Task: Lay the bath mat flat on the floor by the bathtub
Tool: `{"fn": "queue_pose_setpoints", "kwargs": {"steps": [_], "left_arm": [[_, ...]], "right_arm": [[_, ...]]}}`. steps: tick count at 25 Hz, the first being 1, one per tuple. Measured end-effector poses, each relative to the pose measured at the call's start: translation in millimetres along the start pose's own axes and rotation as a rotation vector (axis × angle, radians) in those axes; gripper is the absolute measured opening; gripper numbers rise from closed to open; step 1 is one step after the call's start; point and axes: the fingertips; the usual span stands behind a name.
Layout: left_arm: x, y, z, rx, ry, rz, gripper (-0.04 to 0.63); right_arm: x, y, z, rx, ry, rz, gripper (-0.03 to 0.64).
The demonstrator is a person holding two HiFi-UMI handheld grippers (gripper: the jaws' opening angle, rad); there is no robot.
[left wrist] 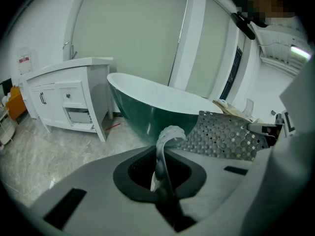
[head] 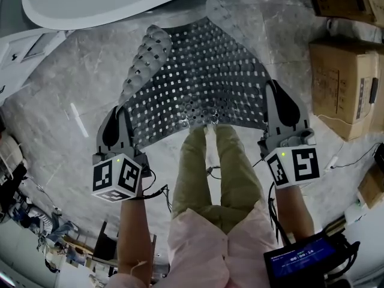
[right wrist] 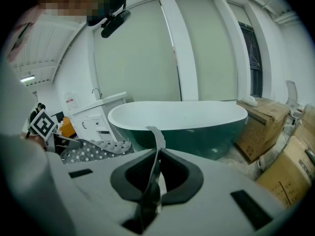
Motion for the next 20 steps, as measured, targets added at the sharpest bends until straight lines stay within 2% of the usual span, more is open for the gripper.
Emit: {"fn": "queue_pose_setpoints", "kwargs": {"steps": [8,20], "left_arm": [[-21.8,-9.6,23.1,0.015,-0.010,-0.002,0.037],[-17.9,2.7,9.7,0.041,-0.017,-0.008,0.037]], "right_arm": [[-18.7,-0.5,25.1,-0.004,-0.010,-0.001,0.031],[-18.4,-1.4,14.0,-0.023,-0.031,-0.017,0.031]]}}
Point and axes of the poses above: the fingertips, and each gripper's own axes: x forward along the fingers, y to its left, z out of its top, and after that the axes turned 11 degrees about -x, right-handed
